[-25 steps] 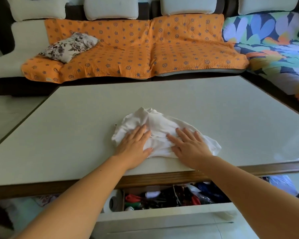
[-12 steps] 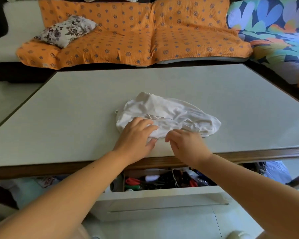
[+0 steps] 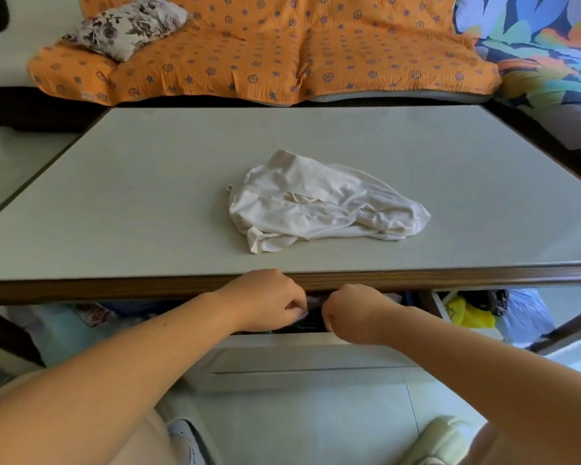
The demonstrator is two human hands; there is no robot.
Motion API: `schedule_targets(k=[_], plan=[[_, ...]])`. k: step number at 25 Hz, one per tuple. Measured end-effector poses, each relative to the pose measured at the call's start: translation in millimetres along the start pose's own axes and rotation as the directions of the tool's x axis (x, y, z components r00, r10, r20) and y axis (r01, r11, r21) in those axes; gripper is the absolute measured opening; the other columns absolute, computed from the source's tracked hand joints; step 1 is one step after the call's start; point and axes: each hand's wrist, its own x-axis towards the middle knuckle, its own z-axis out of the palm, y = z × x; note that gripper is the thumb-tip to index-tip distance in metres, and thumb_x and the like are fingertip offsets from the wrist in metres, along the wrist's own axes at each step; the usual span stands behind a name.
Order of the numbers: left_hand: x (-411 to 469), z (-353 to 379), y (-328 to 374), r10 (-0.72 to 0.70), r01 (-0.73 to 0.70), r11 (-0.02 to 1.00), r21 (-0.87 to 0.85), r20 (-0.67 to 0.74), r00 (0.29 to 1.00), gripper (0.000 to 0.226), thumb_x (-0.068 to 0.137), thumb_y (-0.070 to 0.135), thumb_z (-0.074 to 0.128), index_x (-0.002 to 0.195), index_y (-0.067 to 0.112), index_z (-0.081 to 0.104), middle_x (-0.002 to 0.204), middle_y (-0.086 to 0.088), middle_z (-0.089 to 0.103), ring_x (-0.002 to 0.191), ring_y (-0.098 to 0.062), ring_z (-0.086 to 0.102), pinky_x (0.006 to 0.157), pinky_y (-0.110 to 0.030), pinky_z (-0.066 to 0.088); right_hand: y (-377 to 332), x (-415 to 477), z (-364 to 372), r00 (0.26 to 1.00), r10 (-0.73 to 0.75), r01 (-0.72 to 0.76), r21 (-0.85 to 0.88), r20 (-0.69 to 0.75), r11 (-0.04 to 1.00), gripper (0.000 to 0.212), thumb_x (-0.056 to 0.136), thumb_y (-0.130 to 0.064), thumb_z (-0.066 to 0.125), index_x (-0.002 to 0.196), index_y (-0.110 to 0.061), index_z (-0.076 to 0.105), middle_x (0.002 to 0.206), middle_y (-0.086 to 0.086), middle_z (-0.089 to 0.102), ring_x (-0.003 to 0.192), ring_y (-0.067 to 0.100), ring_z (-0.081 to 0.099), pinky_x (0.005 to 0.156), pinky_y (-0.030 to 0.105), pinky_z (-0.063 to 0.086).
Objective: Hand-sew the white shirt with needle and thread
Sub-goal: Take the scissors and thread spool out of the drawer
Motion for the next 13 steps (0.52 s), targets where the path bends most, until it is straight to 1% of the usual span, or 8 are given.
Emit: schedule_targets(k=[2, 4, 5, 6, 7, 9, 11, 13], plan=[[0.6, 10.7, -2.8, -0.113, 0.112, 0.994, 0.014, 0.239, 0.964, 0.026, 0.097, 0.031, 0.051, 0.112, 0.025, 0.071, 0.106, 0.002, 0.07, 0.087, -0.016, 0.06, 0.073, -0.03, 0.048, 5.1, 5.0, -1.4, 0.995, 0.028, -0.036, 0.083, 0.095, 0.996, 0.029, 0.092, -0.011, 0.043, 0.105, -0.01, 0.069, 0.105, 0.008, 0.069, 0.087, 0.024, 0.062, 0.069, 0.031, 0.05], [0.9, 25.5, -9.9, -0.204, 0.198, 0.979, 0.057, 0.379, 0.903, 0.029, 0.098, 0.026, 0.048, 0.118, 0.02, 0.068, 0.108, -0.008, 0.068, 0.092, -0.025, 0.063, 0.077, -0.036, 0.048, 10.1, 8.3, 1.6, 0.979, 0.028, -0.064, 0.175, 0.2, 0.982, 0.031, 0.094, -0.01, 0.043, 0.112, -0.006, 0.068, 0.105, 0.011, 0.072, 0.078, 0.021, 0.064, 0.066, 0.026, 0.053], [1.0, 32.5, -14.9, -0.241, 0.227, 0.97, 0.084, 0.407, 0.881, 0.028, 0.098, 0.024, 0.047, 0.118, 0.017, 0.067, 0.107, -0.011, 0.067, 0.093, -0.028, 0.063, 0.076, -0.037, 0.048, 9.6, 10.7, 3.8, 0.979, 0.024, -0.064, 0.191, 0.203, 0.98, 0.032, 0.095, -0.01, 0.042, 0.116, -0.007, 0.067, 0.108, 0.011, 0.071, 0.079, 0.021, 0.064, 0.069, 0.028, 0.054], [1.5, 39.0, -20.5, -0.271, 0.251, 0.962, 0.103, 0.418, 0.867, 0.028, 0.099, 0.022, 0.047, 0.117, 0.013, 0.066, 0.107, -0.012, 0.067, 0.095, -0.029, 0.064, 0.075, -0.037, 0.047, 7.9, 15.1, 6.2, 0.983, 0.021, -0.054, 0.179, 0.182, 0.982, 0.034, 0.096, -0.009, 0.041, 0.121, -0.01, 0.064, 0.113, 0.011, 0.069, 0.084, 0.023, 0.064, 0.075, 0.031, 0.054], [2.1, 45.7, -24.6, -0.29, 0.268, 0.957, 0.112, 0.426, 0.857, 0.027, 0.099, 0.021, 0.047, 0.116, 0.011, 0.066, 0.108, -0.013, 0.066, 0.097, -0.03, 0.064, 0.074, -0.037, 0.046, 4.9, 18.7, 10.8, 0.986, 0.022, -0.048, 0.152, 0.165, 0.987, 0.038, 0.095, -0.008, 0.041, 0.127, -0.014, 0.06, 0.12, 0.011, 0.065, 0.093, 0.024, 0.063, 0.08, 0.034, 0.053], [5.2, 59.4, -30.2, -0.306, 0.284, 0.952, 0.115, 0.407, 0.861, 0.027, 0.099, 0.02, 0.048, 0.115, 0.007, 0.066, 0.111, -0.015, 0.066, 0.1, -0.031, 0.064, 0.077, -0.039, 0.048, -0.9, 26.1, 21.5, 0.981, 0.049, -0.07, 0.108, 0.188, 0.992, 0.047, 0.094, -0.004, 0.043, 0.138, -0.018, 0.051, 0.13, 0.01, 0.058, 0.108, 0.027, 0.059, 0.088, 0.034, 0.051], [8.3, 72.8, -31.8, -0.298, 0.282, 0.954, 0.099, 0.395, 0.869, 0.027, 0.098, 0.015, 0.048, 0.117, 0.008, 0.065, 0.109, -0.015, 0.067, 0.094, -0.03, 0.065, 0.075, -0.038, 0.05, -1.3, 38.1, 34.4, 0.982, 0.04, -0.063, 0.119, 0.185, 0.991, 0.039, 0.094, -0.006, 0.047, 0.131, -0.013, 0.058, 0.128, 0.011, 0.06, 0.112, 0.028, 0.059, 0.086, 0.031, 0.047], [8.6, 85.3, -28.1, -0.279, 0.265, 0.96, 0.092, 0.418, 0.865, 0.03, 0.098, 0.011, 0.047, 0.123, 0.01, 0.062, 0.1, -0.013, 0.067, 0.075, -0.025, 0.062, 0.06, -0.035, 0.046, -6.1, 48.5, 44.0, 0.97, 0.046, -0.051, 0.012, 0.239, 0.999, 0.034, 0.093, -0.009, 0.05, 0.126, -0.011, 0.061, 0.124, 0.012, 0.063, 0.111, 0.029, 0.061, 0.087, 0.033, 0.049]])
